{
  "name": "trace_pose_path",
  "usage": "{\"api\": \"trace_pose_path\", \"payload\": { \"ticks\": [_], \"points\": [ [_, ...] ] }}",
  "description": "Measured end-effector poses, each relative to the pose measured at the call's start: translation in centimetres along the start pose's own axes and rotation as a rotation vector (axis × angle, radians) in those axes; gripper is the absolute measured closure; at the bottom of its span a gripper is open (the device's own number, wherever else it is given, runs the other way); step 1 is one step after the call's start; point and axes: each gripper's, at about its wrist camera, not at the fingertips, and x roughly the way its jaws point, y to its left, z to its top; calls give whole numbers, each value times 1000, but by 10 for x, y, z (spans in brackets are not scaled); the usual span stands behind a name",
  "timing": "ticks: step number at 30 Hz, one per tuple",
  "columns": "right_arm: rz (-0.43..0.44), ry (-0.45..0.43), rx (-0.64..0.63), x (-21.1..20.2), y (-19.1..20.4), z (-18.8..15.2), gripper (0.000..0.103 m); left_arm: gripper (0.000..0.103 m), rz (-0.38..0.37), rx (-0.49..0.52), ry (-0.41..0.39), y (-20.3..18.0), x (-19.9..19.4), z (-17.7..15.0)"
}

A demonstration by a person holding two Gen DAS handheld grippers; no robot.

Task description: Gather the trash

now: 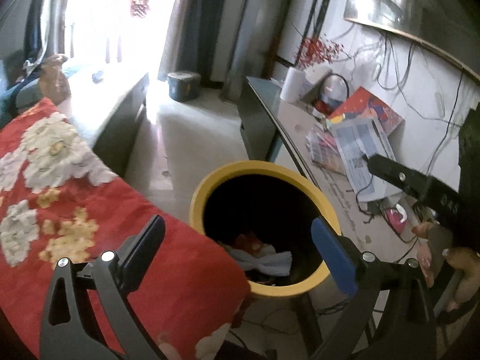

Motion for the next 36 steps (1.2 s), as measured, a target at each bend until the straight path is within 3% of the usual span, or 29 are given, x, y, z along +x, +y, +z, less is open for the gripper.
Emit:
{"api": "trace_pose_path", "payload": {
  "ticks": [13,23,29,36],
  "points": [
    [6,-85,-219,-32,69,-24,11,7,147,-69,-100,47,-79,-22],
    [46,-245,-289,-56,112,-57,11,7,304,-98,-183,76,-130,-55],
    [45,-395,-287,-79,128,-74,11,6,344,-86,-261,80,-155,-75],
    [35,-414,-314,-77,141,-93,11,6,355,-102,-305,86,-170,-91]
  ]
}}
